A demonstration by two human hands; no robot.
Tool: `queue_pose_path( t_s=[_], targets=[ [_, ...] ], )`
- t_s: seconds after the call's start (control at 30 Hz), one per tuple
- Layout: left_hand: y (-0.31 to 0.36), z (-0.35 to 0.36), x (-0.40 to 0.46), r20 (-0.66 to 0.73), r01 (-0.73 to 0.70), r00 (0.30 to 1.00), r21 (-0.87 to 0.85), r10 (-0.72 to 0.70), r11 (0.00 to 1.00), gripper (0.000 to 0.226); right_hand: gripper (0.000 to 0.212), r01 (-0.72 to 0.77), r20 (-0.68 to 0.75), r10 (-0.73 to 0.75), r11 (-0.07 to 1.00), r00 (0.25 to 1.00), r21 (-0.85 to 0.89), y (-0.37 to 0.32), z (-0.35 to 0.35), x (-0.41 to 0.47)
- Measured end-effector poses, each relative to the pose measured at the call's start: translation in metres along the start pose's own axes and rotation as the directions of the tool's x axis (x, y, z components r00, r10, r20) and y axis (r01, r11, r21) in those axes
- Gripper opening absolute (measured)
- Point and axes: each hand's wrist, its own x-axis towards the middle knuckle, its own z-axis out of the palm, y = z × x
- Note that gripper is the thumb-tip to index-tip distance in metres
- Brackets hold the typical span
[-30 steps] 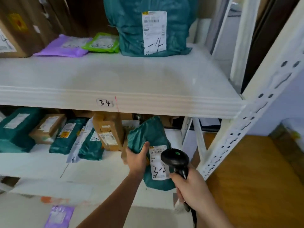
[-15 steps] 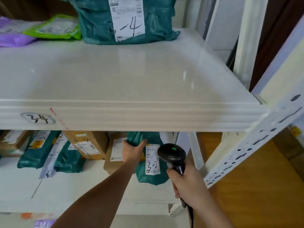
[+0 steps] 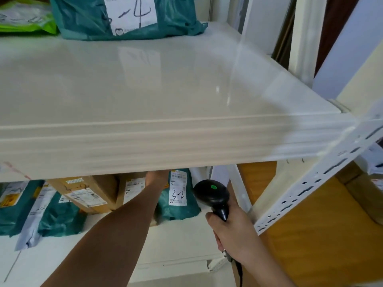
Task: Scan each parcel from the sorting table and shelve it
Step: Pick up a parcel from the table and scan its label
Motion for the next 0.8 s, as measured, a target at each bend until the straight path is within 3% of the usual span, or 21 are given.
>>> queue_pose_path(
  t_s=[0.13,0.27,0.37,0.5,0.63,0.8],
  targets=[
    [0.008,0.007,-0.004,-0.020,-0.017,1.000,0.112,0.019,0.994,0.023,0.022,-0.022,-0.005,0.022,1.000,1.000,-0.012,0.004,0.000,0.000],
    [0.009,0.021,0.003,-0.059,-0.040,0.997,0.211,0.053,0.977,0.060,0.023,-0.030,-0.055,0.027,0.997,0.998,-0.065,0.010,0.003,-0.001],
    [0.011,0.025,0.003,-0.109,0.027,0.994,0.169,-0.009,0.985,0.071,0.036,-0.058,-0.059,0.054,0.996,0.997,-0.074,0.011,0.006,-0.003],
    [0.019,0.019,-0.008,-0.074,-0.060,0.994,0.255,0.081,0.965,0.059,0.028,-0.053,-0.062,0.050,0.998,0.997,-0.042,0.009,0.007,-0.005],
    [0.010,0.002,-0.016,-0.020,-0.150,0.987,0.235,0.159,0.960,0.043,0.027,-0.013,-0.038,0.011,0.998,0.999,-0.060,0.004,0.004,-0.013],
    [-0.009,-0.023,-0.029,0.183,-0.268,0.962,0.466,0.204,0.843,0.063,0.024,0.033,-0.009,-0.033,0.998,0.999,-0.048,-0.006,-0.002,-0.033]
  ],
)
